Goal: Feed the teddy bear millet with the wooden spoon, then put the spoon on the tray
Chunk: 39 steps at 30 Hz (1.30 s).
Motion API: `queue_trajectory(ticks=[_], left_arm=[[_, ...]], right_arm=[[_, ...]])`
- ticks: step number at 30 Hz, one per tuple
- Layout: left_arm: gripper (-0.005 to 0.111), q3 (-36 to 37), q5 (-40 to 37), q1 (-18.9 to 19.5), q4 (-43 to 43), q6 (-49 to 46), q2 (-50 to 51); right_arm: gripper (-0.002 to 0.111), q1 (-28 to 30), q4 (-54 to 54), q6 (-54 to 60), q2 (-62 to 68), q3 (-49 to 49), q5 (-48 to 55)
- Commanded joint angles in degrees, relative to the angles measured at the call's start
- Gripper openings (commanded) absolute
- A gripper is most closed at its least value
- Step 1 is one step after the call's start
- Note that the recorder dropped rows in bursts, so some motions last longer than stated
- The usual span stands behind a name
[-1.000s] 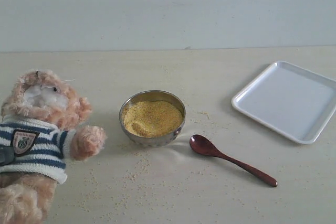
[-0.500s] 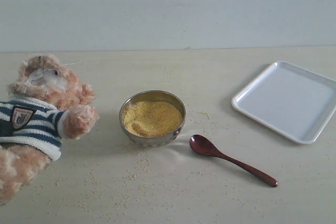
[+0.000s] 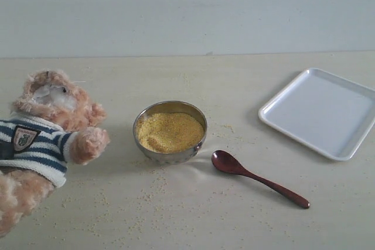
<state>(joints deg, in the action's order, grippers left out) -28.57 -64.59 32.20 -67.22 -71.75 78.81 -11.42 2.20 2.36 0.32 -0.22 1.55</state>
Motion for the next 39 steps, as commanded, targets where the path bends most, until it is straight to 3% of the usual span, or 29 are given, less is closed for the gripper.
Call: queue_trajectory(ticks=[1, 25, 33, 39], left_arm=[[0.005, -0.35, -2.11, 0.17, -1.48, 0.14, -0.05], [0.005, -0.35, -1.65, 0.17, -1.48, 0.14, -0.05], [0.005, -0.35, -1.65, 0.17, -1.48, 0.14, -0.05], [0.005, -0.35, -1.65, 0.17, -1.48, 0.14, -0.05]], right_arm=[[0.000, -0.04, -0.07, 0.13, -0.32, 0.22, 0.10], [0.000, -0.04, -0.07, -0.02, -0.32, 0.22, -1.55], [0.000, -0.04, 8.22, -22.13, -0.32, 0.22, -14.14], [0.000, -0.18, 5.45, -32.70, -0.32, 0.22, -12.77]])
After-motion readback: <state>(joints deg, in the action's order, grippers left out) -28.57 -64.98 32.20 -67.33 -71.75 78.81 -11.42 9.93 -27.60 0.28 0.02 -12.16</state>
